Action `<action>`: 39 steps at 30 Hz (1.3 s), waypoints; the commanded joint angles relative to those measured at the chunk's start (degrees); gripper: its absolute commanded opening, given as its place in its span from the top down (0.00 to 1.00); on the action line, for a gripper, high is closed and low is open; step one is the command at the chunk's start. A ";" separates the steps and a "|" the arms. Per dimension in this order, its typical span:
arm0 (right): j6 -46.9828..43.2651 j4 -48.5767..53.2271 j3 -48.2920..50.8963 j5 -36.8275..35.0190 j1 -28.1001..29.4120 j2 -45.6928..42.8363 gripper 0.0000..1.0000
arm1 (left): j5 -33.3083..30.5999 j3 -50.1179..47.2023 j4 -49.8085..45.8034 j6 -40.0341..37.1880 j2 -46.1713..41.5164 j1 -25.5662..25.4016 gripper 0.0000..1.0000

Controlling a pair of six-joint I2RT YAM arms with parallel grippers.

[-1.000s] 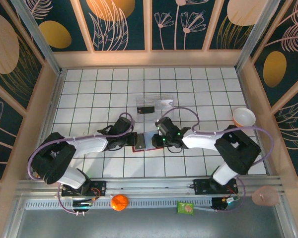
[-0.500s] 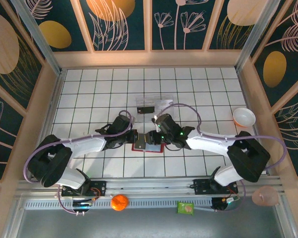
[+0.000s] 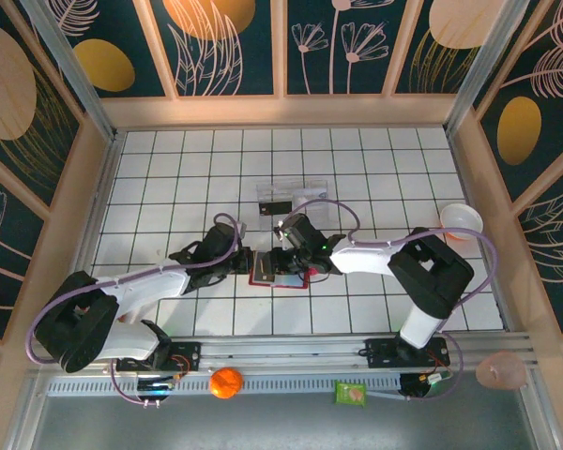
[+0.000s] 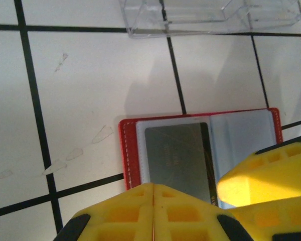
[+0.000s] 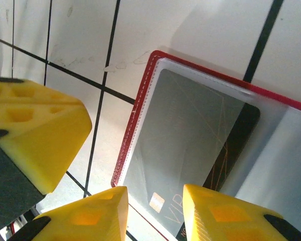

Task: Take the credit cards out of the card holder

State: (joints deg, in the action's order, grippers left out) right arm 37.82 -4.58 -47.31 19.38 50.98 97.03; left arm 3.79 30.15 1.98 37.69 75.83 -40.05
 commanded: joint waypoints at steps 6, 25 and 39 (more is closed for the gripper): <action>2.24 3.57 -2.13 -4.78 0.32 3.27 0.67 | -0.35 -1.59 0.66 0.28 -1.78 0.28 0.93; -3.12 14.45 -7.08 -23.20 3.29 0.17 0.63 | 1.49 -0.63 0.75 -0.29 -1.99 0.27 0.94; -1.20 5.39 -0.59 -14.01 -0.39 -6.74 0.67 | 5.86 8.39 10.12 -1.86 10.68 -0.11 1.00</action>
State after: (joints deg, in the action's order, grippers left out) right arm 35.31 2.76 -49.12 2.28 51.13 90.37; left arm 8.01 36.47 8.23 36.64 84.03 -40.05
